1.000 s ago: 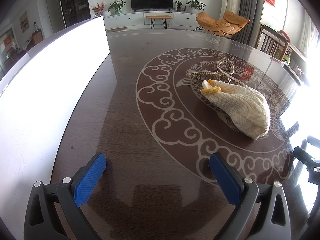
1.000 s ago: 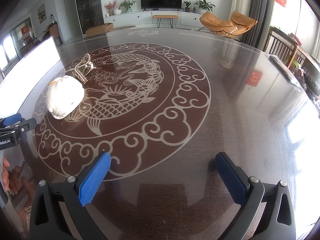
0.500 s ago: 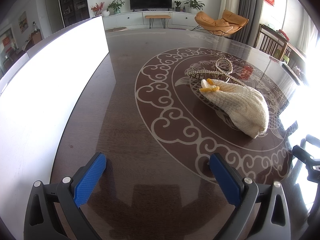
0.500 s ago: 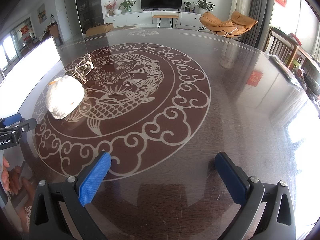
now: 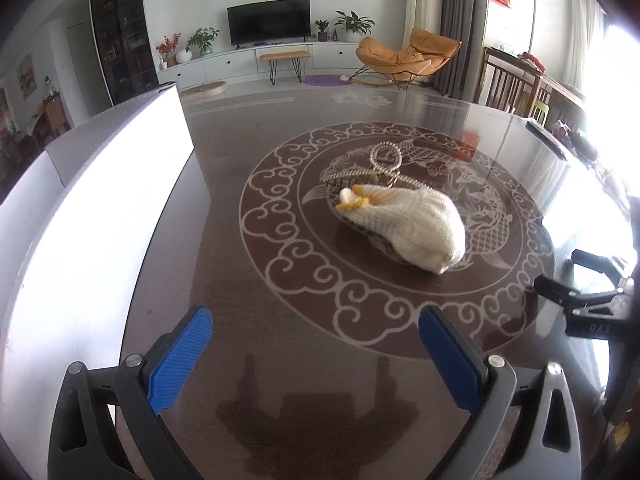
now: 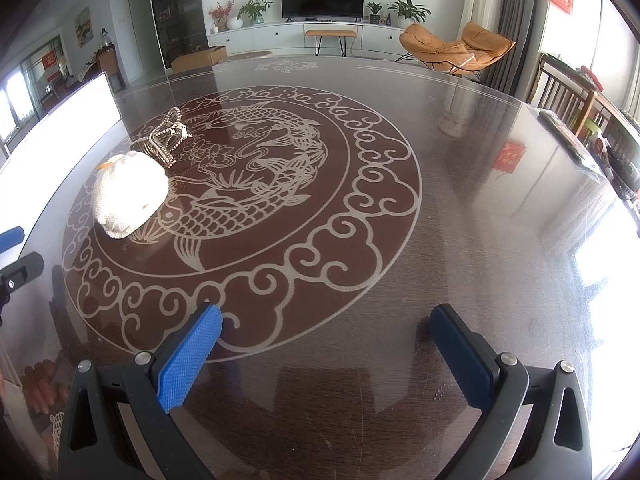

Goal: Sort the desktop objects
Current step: 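Lower the left tool onto the cream knit pouch and grasp it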

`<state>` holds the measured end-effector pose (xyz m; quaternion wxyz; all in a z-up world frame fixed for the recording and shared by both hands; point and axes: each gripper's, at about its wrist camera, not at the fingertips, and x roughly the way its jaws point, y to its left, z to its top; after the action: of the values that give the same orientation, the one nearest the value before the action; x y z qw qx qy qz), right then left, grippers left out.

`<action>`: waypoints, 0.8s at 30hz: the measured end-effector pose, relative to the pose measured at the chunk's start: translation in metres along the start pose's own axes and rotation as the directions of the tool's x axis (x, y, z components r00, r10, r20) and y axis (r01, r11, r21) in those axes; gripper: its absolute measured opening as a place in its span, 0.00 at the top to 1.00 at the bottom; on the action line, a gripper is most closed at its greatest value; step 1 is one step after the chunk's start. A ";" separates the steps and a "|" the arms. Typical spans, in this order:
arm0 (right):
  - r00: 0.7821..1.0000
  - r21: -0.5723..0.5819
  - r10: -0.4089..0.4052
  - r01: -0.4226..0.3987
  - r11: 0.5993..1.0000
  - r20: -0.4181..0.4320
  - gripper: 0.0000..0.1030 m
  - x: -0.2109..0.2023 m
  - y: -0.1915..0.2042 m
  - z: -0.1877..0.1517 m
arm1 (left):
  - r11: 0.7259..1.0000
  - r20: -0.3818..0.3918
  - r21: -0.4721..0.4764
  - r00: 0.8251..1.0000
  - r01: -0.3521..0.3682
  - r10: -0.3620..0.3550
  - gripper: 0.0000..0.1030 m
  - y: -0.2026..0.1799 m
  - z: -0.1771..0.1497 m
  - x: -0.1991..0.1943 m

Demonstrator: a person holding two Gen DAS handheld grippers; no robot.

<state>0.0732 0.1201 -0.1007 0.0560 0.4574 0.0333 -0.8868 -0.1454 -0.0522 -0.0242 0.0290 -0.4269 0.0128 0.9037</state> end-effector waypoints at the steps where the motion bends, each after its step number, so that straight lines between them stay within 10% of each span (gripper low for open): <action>1: 1.000 0.000 0.000 0.000 1.000 0.000 0.00 0.000 0.000 0.000 | 1.000 0.005 -0.008 1.000 0.015 -0.015 0.00 -0.005 0.007 0.000; 12: 1.000 0.000 0.000 0.000 1.000 0.000 0.00 0.000 0.000 0.000 | 1.000 0.003 0.022 1.000 0.003 -0.003 0.00 -0.082 0.073 0.032; 24: 1.000 0.000 0.000 0.000 1.000 0.000 0.00 0.000 0.000 0.000 | 1.000 -0.052 0.019 0.999 -0.005 0.006 0.00 -0.083 0.071 0.070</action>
<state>0.0730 0.1201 -0.1008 0.0561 0.4575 0.0334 -0.8868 -0.2391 0.0366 -0.0330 0.0302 -0.4497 0.0233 0.8923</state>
